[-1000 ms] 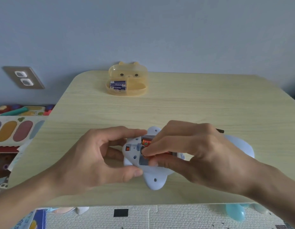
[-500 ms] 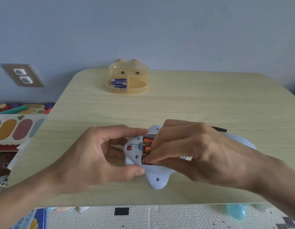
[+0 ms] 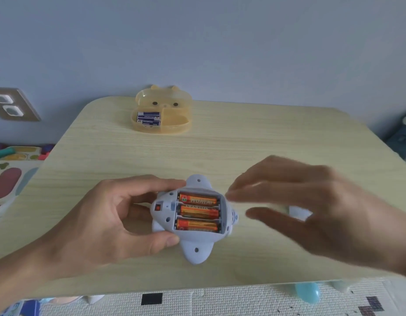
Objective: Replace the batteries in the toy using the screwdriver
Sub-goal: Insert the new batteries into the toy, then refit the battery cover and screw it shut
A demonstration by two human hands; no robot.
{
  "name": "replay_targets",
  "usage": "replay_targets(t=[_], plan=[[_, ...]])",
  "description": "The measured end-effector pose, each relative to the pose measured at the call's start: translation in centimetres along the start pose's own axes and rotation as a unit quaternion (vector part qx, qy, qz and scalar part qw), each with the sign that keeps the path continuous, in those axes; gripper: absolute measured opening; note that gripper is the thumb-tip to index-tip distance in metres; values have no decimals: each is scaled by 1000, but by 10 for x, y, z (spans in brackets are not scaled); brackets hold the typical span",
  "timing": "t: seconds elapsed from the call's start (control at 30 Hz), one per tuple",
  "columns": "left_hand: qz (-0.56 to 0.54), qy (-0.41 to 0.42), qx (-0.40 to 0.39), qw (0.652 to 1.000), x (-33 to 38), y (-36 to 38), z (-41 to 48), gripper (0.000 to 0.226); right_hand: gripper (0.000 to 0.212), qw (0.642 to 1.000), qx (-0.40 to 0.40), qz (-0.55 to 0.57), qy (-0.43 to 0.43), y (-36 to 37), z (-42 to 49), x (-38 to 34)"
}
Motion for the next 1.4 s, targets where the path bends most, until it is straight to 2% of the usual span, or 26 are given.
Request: replay_targets(t=[0.03,0.1,0.13,0.27,0.37,0.53,0.67,0.73,0.87,0.93,1.07,1.23,1.4], plan=[[-3,-2,2,1000,-1,0,0,68,30,996,69,-37,30,-21,-15,8],[-8,-6,2,1000,-3,0,1,71,37,986,83,-82,120,-33,-42,36],[-14,-8,2,1000,-4,0,1,73,44,983,25,-77,166,-26,-51,48],[-36,-11,8,999,-9,0,3,77,62,962,-29,-71,261,-17,-82,88],[-36,-8,10,999,-10,1,4,77,69,955,-30,-68,288,-8,-90,99],[-46,-18,10,999,-9,2,4,79,57,950,-20,-46,309,-6,-92,110],[-48,-30,-1,998,-9,3,3,77,55,955,17,-44,292,-8,-91,108],[-45,-34,-6,998,-6,4,2,76,51,961,70,-27,266,-18,-82,94],[-35,-44,-5,998,-5,4,3,71,43,963,217,96,130,-36,-45,52],[-27,-48,-2,998,-5,4,4,68,44,956,241,154,73,-33,-25,36],[-2,-48,-14,999,-1,5,6,55,48,947,217,231,54,-7,9,22],[7,-48,-10,999,-1,4,6,46,45,957,171,224,70,18,26,20],[22,-51,-13,998,-2,3,7,46,44,965,166,187,82,17,22,22]])
Point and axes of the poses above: each hand's wrist, its own z-axis towards the middle knuckle, its own y-axis out of the palm, x = y × z, the point moved 7 cm from there along z, towards the middle knuckle, and after that the axes turned 5 degrees about -x, right-handed, at the moved point
